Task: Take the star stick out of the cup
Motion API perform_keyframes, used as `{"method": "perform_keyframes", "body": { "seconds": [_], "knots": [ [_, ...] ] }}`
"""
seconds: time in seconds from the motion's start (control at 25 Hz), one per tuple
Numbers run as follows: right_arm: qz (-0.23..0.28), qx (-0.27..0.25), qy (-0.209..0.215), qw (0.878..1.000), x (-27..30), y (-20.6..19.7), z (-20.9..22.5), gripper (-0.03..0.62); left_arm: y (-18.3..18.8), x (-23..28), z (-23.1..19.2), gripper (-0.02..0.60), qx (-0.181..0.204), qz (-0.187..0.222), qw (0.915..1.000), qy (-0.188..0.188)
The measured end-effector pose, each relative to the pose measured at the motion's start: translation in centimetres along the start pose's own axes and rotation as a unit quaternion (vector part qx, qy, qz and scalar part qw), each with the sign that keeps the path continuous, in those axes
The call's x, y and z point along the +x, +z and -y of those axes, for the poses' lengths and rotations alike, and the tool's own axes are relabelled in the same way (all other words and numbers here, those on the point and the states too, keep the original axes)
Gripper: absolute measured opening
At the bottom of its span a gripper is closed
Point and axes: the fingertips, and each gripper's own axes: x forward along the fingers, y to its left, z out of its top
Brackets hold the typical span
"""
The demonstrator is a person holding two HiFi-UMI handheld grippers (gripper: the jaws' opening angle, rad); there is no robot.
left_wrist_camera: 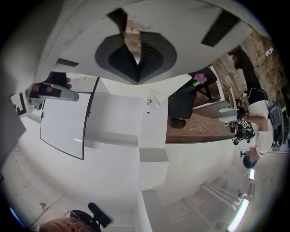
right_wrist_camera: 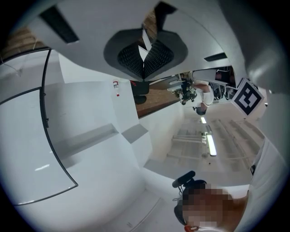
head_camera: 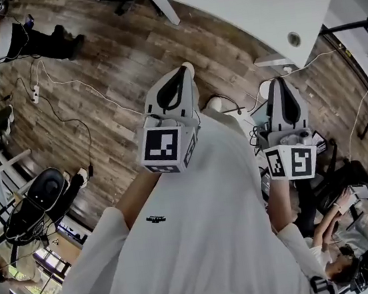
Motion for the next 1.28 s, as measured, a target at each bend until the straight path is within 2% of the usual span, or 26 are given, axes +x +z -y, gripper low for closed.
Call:
{"method": "perform_keyframes", "body": {
  "seconds": [0.36,0.68,0.92,1.08,1.28],
  "knots": [
    [-0.002,-0.011,-0.017,1.0,5.2,0.9,0.6,0.003,2.4,4.8,-4.0,-0.006,-0.002,0.013,0.9999,-0.009],
    [-0.007,-0.024,-0.039,0.999,15.0,3.6,0.0,0.003,6.4,11.3,-10.7,-0.006,-0.019,0.023,0.9992,-0.028],
    [-0.008,-0.03,-0.054,0.998,22.1,4.7,-1.0,0.003,9.0,16.2,-15.5,-0.006,-0.006,0.022,0.998,-0.058],
    [-0.014,-0.027,-0.063,0.998,25.6,4.6,-1.8,0.003,9.8,18.3,-18.8,-0.006,-0.002,0.02,0.9977,-0.065],
    [-0.024,-0.033,-0.06,0.997,28.1,5.0,-1.4,0.003,10.6,20.6,-19.2,-0.006,-0.005,0.014,0.9968,-0.079]
  ]
}}
